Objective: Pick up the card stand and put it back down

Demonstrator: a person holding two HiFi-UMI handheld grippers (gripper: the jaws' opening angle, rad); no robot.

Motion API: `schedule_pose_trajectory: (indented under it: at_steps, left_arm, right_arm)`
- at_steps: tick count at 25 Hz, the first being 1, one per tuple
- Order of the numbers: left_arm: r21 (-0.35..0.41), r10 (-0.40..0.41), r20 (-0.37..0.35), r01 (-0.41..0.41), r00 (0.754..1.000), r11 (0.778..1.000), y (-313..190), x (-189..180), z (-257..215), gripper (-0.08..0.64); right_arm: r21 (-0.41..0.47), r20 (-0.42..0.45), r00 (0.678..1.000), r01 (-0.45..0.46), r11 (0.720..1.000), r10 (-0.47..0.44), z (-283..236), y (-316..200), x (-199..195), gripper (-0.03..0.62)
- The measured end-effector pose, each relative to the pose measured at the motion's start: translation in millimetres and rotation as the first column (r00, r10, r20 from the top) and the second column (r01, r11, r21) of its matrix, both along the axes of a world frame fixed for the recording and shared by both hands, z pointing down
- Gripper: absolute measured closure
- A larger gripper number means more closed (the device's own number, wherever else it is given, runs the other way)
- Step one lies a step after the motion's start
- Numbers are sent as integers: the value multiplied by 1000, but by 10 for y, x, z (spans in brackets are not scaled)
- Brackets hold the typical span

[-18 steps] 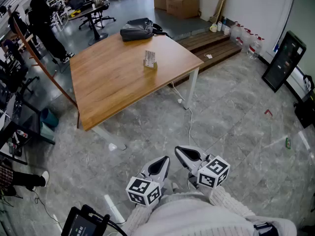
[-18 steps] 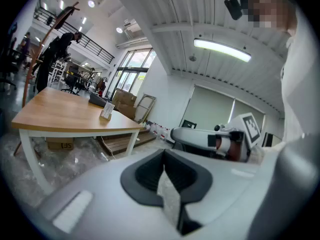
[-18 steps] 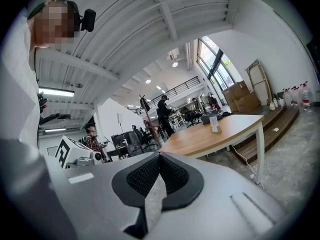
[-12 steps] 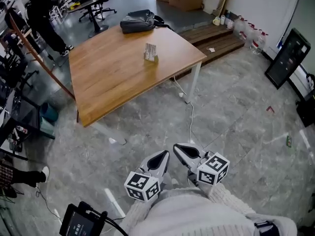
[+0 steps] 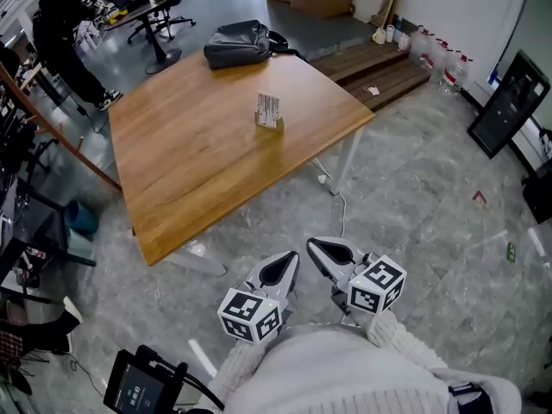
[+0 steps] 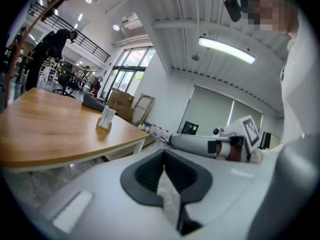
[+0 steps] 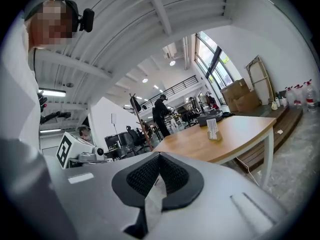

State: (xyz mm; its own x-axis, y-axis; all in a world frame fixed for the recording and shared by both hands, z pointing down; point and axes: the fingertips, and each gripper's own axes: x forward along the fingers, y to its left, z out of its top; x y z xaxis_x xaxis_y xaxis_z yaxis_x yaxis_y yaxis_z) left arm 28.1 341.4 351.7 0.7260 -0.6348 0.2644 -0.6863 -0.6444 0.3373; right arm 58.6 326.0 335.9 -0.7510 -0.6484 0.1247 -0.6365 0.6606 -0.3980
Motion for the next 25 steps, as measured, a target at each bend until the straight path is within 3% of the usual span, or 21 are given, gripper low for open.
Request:
schedule_pose_trajectory:
  at_steps: [6, 13, 20, 25]
  left_arm:
    - [43, 8, 4, -8, 1000, 999, -1024, -338, -212, 552]
    - [14, 27, -15, -27, 1000, 1000, -1754, -510, -96, 552]
    - [-62, 79, -13, -80, 997, 995, -2120, -372, 135, 552]
    - [-76, 39, -12, -40, 999, 996, -2649, -368, 154, 552]
  right_arm:
    - [51, -45, 999, -13, 999, 15, -209, -990, -279, 592]
    - [7, -25, 997, -69, 998, 70, -77, -1713, -397, 592]
    - [-47, -36, 999, -22, 999, 20, 96, -2107, -520, 592]
    - [-67, -39, 998, 44, 997, -46, 143, -2632, -525, 592]
